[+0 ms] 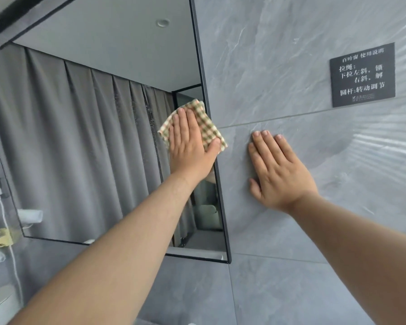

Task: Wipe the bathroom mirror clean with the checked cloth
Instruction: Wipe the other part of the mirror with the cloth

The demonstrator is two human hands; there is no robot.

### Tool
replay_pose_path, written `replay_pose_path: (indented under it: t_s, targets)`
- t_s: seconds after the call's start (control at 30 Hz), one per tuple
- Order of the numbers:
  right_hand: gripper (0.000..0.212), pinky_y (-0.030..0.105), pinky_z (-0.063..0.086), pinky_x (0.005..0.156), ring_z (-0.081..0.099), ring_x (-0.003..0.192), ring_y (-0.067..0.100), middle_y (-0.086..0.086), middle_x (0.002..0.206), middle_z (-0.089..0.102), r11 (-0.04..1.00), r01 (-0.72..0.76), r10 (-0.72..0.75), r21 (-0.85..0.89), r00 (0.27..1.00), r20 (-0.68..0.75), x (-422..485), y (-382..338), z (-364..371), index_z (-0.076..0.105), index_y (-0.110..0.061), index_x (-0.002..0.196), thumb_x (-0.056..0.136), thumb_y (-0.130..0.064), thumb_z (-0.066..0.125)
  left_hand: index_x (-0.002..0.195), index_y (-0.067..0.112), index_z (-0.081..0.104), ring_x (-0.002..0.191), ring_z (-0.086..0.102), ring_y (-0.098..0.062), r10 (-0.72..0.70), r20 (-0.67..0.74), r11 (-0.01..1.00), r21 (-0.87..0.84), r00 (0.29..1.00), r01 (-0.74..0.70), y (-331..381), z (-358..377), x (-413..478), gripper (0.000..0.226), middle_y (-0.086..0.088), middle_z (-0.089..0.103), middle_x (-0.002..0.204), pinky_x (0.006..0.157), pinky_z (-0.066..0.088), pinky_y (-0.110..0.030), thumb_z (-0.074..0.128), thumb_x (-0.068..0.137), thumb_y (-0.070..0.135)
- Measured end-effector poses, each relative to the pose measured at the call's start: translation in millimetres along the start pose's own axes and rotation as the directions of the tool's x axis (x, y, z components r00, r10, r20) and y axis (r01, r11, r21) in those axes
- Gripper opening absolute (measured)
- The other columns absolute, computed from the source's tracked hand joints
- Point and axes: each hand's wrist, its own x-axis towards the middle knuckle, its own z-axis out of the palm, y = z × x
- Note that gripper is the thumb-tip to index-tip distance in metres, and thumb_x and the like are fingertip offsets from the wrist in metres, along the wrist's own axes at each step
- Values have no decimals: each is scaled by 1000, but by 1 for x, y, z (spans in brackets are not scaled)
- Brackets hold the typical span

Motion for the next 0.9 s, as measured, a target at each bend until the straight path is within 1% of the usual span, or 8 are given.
replay_pose_path:
  t_s: [0.17, 0.3, 0.43, 0.5, 0.67, 0.73, 0.8, 0.9]
  targets:
    - [77, 54, 21, 120, 27, 146, 43, 29, 156, 28, 1000, -1, 1, -4, 1000, -8, 0, -1, 1, 37, 10, 146, 86, -37, 47, 157, 4, -6, 153, -12, -25, -148, -85, 985, -102, 985, 139, 2, 55, -78, 93, -16, -11, 165, 124, -11, -39, 31, 89, 55]
    - [78, 55, 20, 121, 28, 146, 44, 30, 156, 28, 1000, 5, -5, -12, 1000, -17, 0, -1, 1, 37, 10, 146, 85, -37, 49, 155, -4, 6, 151, 10, -35, -279, 26, 947, -156, 960, 279, -1, 98, -163, 93, -27, 10, 162, 123, 1, -41, 39, 90, 52]
    - [78, 55, 20, 121, 27, 146, 44, 30, 156, 28, 1000, 3, -3, -17, 1000, -23, 0, -1, -1, 35, 10, 146, 85, -37, 48, 156, 1, -10, 146, 17, -38, -394, 144, 889, -191, 908, 416, -2, 127, -225, 99, -36, 23, 155, 122, 2, -38, 41, 90, 55]
    - [79, 54, 20, 121, 26, 146, 44, 30, 156, 27, 1000, 1, -2, -20, 1000, -24, 0, -1, -1, 35, 10, 147, 85, -37, 50, 155, 5, -18, 147, 13, -35, -416, 159, 875, -199, 895, 442, -7, 133, -240, 101, -36, 20, 156, 122, 1, -35, 41, 90, 55]
    - [79, 54, 19, 121, 27, 146, 44, 30, 157, 27, 1000, 8, -8, -8, 1000, -27, 0, 0, -1, 35, 10, 146, 85, -37, 51, 153, 6, -22, 147, 11, -33, -436, 112, 865, -221, 893, 450, -12, 132, -234, 96, -34, 15, 157, 121, -2, -34, 35, 93, 56]
    - [78, 55, 20, 121, 28, 145, 44, 30, 157, 27, 1000, 10, -10, -9, 1000, -22, 0, 0, -1, 35, 10, 146, 85, -37, 51, 148, 8, -29, 151, 3, -34, -473, 92, 841, -250, 876, 480, -18, 121, -217, 93, -28, -1, 160, 121, -12, -30, 22, 93, 63]
    - [78, 55, 20, 121, 28, 145, 45, 30, 156, 27, 1000, 6, -6, -5, 1000, -24, 0, 0, -1, 36, 10, 146, 85, -37, 50, 142, 10, -32, 153, -14, -31, -494, 134, 819, -260, 859, 512, -26, 102, -189, 93, -19, -20, 160, 119, -21, -30, 12, 83, 68]
    - [78, 55, 20, 120, 28, 145, 45, 30, 156, 27, 1000, 5, -5, -1, 1000, -22, 0, -1, -1, 36, 10, 146, 85, -36, 50, 148, 4, -26, 151, -23, -26, -439, 69, 866, -233, 896, 443, -39, 69, -134, 102, -18, -25, 161, 121, -19, -36, 8, 77, 68]
